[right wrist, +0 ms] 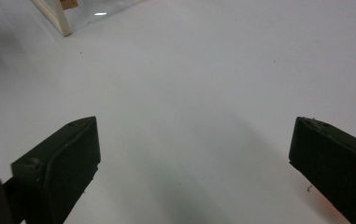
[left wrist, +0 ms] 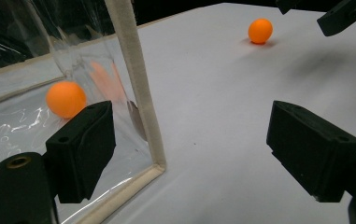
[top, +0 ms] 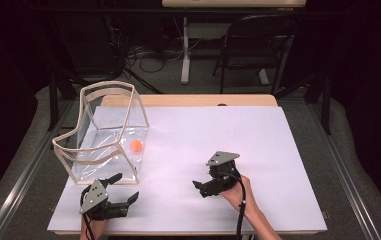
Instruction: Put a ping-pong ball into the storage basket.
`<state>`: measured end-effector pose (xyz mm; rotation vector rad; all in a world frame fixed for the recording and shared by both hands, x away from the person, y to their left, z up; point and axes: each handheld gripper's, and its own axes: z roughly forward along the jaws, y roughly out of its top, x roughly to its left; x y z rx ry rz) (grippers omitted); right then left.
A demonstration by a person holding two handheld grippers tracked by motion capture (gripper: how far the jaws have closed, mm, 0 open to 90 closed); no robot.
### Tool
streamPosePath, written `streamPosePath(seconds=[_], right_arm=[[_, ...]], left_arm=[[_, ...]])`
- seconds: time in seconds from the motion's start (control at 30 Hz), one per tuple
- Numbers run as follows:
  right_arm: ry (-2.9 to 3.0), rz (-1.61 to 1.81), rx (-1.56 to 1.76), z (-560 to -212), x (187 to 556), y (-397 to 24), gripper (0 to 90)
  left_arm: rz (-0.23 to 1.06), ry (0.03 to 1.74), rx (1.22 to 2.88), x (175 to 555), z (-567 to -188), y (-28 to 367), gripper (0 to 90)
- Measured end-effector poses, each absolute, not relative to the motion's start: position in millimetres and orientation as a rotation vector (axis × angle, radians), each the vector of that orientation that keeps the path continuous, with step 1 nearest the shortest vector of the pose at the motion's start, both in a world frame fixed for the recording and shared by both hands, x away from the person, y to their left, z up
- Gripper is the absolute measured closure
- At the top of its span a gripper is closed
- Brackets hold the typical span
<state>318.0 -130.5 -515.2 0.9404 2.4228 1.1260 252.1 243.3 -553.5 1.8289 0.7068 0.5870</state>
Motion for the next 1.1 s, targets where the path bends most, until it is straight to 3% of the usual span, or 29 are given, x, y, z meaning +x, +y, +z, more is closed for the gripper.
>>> streamPosePath(seconds=[1.1], right_arm=[[2.338,1.095,1.064,-532.5,303.2,-174.2,0.1]], left_arm=[[0.580,0.707,1.840,249.5,-555.1,241.1,15.7]])
